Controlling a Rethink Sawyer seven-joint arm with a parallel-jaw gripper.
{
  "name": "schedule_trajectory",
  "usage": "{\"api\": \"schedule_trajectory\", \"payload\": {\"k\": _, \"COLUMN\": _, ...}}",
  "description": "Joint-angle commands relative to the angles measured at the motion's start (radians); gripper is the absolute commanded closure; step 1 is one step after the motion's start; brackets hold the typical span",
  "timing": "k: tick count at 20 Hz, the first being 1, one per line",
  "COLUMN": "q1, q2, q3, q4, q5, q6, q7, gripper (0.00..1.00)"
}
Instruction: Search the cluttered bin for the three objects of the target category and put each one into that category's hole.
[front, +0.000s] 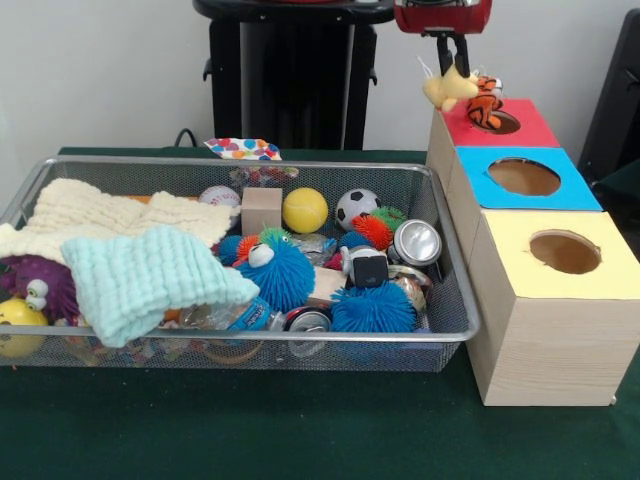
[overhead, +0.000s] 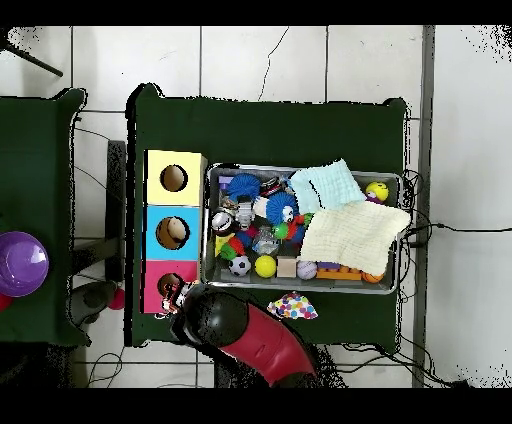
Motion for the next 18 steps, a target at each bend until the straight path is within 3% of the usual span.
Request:
{"api": "schedule_trajectory", "payload": {"k": 1, "q1": -0.042, "q2": 0.021, "q3": 0.078, "q4": -0.02, "q5": 0.07, "q6": -0.017, "q7": 0.16, "gripper": 1.0}}
{"api": "schedule_trajectory", "payload": {"k": 13, "q1": -0.109, "q2": 0.003, "q3": 0.192, "q4": 0.062, "q5": 0.199, "q6": -0.073, "q7": 0.115, "gripper": 1.0}}
{"api": "schedule_trajectory", "payload": {"k": 18, "q1": -0.12, "q2": 0.002, "q3": 0.215, "q4": 0.073, "q5": 0.219, "q6": -0.076, "q7": 0.108, "gripper": 1.0}}
